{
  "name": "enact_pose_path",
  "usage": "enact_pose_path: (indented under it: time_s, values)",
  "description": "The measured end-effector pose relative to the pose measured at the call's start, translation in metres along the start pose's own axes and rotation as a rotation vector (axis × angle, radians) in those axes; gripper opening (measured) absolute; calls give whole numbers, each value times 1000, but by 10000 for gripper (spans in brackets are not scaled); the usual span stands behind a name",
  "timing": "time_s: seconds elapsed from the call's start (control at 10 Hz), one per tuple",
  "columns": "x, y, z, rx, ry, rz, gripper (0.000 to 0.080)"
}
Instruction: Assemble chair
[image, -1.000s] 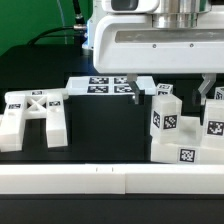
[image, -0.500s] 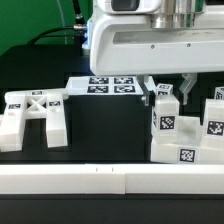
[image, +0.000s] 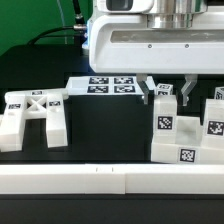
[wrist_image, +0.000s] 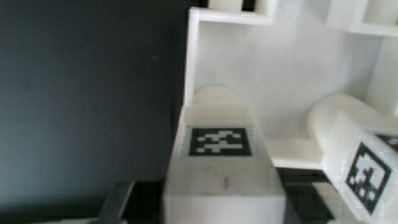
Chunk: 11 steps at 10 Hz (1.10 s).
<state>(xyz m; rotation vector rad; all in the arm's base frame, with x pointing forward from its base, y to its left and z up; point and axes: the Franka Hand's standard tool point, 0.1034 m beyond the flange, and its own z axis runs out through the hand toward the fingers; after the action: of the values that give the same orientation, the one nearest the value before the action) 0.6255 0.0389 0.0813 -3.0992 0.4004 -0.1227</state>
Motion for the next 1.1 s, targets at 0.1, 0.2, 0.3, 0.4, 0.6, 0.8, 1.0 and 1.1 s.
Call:
enact_pose_path:
  time_s: [0.1, 0.2, 0.3, 0.4, 0.6, 0.8, 1.0, 1.1]
  values:
    - [0, 0, 0, 7, -2, 130, 286]
    - [0, 0, 0, 9, -3, 224, 288]
    - [-1, -1, 0, 10, -4, 324, 288]
    - [-1, -2, 0, 12, -7, 416, 288]
    - [-1, -2, 0, 20, -15, 624, 288]
    - [-3, -7, 1, 19, -17, 815, 288]
    - [-4, -11, 1, 21, -17, 914, 288]
    - [-4, -11, 1, 21, -17, 910, 288]
